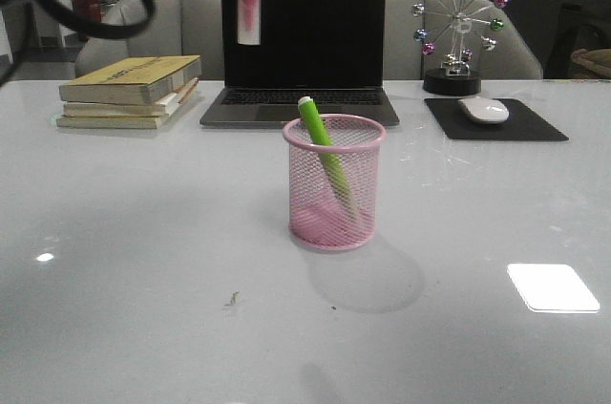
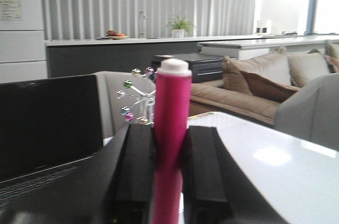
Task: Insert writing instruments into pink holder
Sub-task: 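Carry the pink marker upright over the pink mesh holder, then lower the pink marker into the holder, open the left gripper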
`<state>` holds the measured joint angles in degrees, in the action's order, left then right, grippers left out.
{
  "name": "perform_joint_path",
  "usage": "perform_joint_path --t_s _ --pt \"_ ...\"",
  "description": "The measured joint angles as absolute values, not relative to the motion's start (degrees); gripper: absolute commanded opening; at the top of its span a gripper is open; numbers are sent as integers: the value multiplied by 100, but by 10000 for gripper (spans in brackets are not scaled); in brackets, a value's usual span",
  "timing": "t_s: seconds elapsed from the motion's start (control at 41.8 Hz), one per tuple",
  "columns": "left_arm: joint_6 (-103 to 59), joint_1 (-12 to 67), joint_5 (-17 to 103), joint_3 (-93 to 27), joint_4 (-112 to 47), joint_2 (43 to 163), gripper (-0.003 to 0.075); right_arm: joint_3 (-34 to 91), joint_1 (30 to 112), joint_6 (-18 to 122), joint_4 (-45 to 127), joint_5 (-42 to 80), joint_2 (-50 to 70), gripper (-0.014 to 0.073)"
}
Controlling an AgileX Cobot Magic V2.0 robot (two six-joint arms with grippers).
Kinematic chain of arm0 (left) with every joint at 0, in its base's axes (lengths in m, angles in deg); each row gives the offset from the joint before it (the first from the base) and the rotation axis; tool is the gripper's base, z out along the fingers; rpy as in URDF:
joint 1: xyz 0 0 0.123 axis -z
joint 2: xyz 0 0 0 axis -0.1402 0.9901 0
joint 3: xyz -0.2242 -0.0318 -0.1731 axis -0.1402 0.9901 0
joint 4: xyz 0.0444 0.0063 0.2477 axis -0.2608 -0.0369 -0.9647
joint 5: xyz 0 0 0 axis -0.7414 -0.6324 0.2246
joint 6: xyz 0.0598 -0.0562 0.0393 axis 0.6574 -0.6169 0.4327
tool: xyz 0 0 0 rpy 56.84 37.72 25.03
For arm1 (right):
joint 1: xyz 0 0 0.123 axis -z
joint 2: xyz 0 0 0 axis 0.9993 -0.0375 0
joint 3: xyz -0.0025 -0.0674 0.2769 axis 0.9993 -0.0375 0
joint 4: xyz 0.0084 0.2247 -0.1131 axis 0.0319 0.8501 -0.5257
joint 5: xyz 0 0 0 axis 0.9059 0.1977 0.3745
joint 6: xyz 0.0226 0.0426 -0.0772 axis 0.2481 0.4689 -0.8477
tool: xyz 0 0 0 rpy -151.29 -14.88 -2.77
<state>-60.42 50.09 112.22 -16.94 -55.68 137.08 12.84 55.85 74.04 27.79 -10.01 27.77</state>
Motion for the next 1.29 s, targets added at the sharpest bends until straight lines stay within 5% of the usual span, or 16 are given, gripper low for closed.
perform_joint_path --t_s 0.382,1.1,1.291 --pt "-6042 5111 11335 -2493 -5588 15110 91 1284 5585 7404 2779 -1001 2777 435" --pt "-6042 5111 11334 -2520 -5588 15875 93 1284 5585 7404 2779 -1001 2777 435" --pt "-6042 5111 11323 -2520 -5588 16010 249 1284 5585 7404 2779 -1001 2777 435"
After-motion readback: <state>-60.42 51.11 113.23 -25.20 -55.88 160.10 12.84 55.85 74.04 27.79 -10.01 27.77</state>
